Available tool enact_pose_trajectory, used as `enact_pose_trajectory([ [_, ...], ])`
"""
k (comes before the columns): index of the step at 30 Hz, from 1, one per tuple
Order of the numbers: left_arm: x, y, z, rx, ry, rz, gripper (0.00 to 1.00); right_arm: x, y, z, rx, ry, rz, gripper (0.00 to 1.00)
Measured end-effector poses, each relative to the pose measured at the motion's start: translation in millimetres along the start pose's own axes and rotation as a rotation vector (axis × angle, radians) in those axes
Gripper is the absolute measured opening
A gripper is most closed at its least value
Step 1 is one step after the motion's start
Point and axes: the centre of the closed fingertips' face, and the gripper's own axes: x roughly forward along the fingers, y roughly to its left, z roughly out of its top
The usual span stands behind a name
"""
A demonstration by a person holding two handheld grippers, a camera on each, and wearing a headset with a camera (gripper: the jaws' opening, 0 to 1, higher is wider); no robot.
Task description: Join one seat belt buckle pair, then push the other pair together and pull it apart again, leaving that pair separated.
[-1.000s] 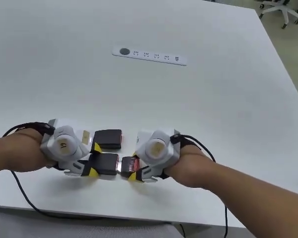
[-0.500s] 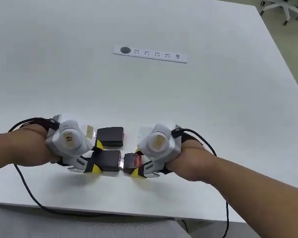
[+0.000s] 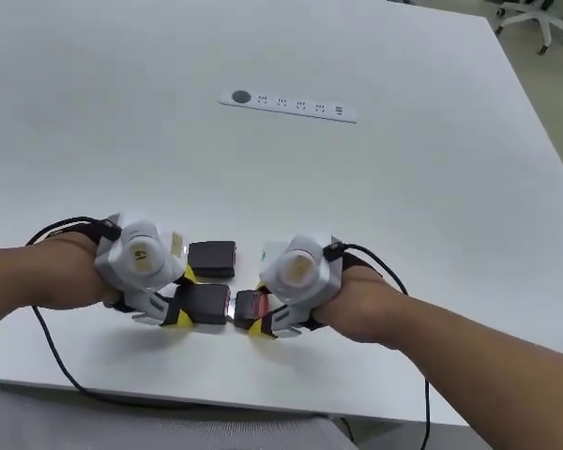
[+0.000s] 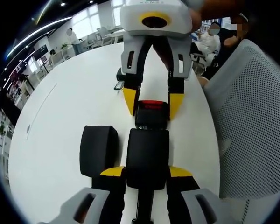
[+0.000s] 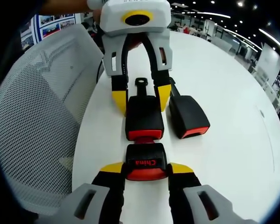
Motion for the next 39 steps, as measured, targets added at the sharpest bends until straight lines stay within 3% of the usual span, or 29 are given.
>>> enact_pose_trajectory([
  [4,-0.3,2.1,0.9,0.001,0.011,0.010,0.38,0.2,-5.0,2.3,-0.022,-0.004,-0.038,0.42],
  [10,-5.1,0.8,1.3,-0.009,0.024,0.036,0.43,-1.0,-1.9,1.0,-0.010,-0.007,-0.032,0.44],
  [13,-14.6,2.7,5.7,-0.006,-0.005,0.049,0.42,-9.1,-1.5,3.3,-0.004,-0.031,-0.040,0.47],
  [19,-31.7,12.4,22.8,-0.071,-0.073,0.068,0.42,-22.3,2.7,9.4,0.012,-0.054,-0.010,0.45],
  [21,-33.7,19.2,22.2,-0.082,-0.082,0.070,0.42,-22.8,-0.4,5.8,0.011,-0.052,-0.002,0.45],
  [24,-38.8,31.5,30.2,-0.120,-0.123,0.083,0.43,-30.4,-4.9,8.3,0.019,-0.062,0.003,0.44],
  [27,-41.7,40.1,35.6,-0.120,-0.128,0.102,0.43,-42.9,-15.3,9.5,0.025,-0.070,-0.021,0.43],
  [32,-35.0,55.6,29.5,-0.070,-0.071,0.110,0.43,-58.7,-43.5,-4.3,0.047,-0.066,-0.078,0.40],
  [36,-33.5,66.4,31.3,-0.069,-0.074,0.106,0.43,-66.7,-59.8,-23.0,0.061,-0.042,-0.113,0.39],
  [39,-32.1,71.8,36.9,-0.037,-0.095,0.125,0.43,-69.4,-66.6,-46.6,0.056,0.013,-0.126,0.39],
])
